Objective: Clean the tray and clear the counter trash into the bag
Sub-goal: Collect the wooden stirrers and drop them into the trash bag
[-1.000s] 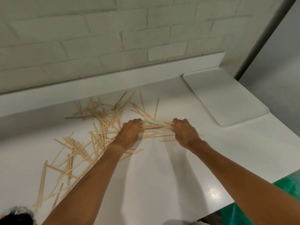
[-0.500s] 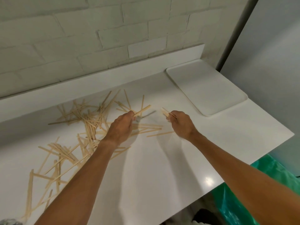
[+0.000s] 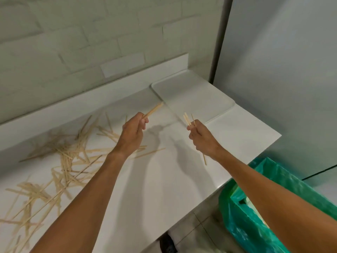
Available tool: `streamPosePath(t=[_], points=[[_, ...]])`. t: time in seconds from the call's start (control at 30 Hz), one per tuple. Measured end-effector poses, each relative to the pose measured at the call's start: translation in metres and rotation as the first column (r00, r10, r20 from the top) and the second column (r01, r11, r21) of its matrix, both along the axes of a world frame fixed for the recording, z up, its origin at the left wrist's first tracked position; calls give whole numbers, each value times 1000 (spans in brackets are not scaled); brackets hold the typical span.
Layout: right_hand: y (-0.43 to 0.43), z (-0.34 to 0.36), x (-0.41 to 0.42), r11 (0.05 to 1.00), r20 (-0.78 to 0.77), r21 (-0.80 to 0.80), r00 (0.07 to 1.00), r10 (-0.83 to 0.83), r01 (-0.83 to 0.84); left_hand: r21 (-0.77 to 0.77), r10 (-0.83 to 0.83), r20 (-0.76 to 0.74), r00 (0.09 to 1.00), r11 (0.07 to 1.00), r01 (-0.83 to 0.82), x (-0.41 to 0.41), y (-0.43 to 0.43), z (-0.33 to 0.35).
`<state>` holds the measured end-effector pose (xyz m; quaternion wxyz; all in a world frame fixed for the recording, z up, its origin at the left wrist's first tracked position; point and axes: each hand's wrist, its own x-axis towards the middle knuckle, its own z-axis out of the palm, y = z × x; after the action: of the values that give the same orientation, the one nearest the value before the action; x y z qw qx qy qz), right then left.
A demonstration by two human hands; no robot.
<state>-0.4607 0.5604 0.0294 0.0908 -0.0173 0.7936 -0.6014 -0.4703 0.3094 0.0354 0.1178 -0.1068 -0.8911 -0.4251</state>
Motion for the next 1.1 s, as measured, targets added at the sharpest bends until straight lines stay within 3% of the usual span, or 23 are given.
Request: streamPosePath(t=[0.13, 0.27, 0.5, 0.6, 0.7, 0.87, 1.1], points=[[56, 1, 13, 997, -15, 7, 997, -77, 78, 192, -1, 28, 1000, 981, -4, -9, 51, 11], [116, -6, 26, 990, 32, 17, 990, -140, 140, 432, -37, 176, 984, 901, -43, -8, 113, 20], [221, -18, 68, 959, 20, 45, 959, -281, 280, 414, -205, 213, 955, 905, 102, 11, 230, 21], [272, -30, 93, 927, 12, 99, 931, -364, 361, 327, -269, 217, 939, 926, 190, 21, 285, 16], [319, -46, 121, 892, 25, 211, 910, -414, 400, 92, -365, 313, 877, 930, 355, 34, 336, 1], [392, -81, 168, 848, 177, 434, 895, -410, 303, -257, -446, 569, 690, 701, 665, 67, 422, -42], [445, -98, 212, 827, 292, 506, 854, -432, 246, -496, -406, 622, 669, 456, 739, 95, 484, -93]])
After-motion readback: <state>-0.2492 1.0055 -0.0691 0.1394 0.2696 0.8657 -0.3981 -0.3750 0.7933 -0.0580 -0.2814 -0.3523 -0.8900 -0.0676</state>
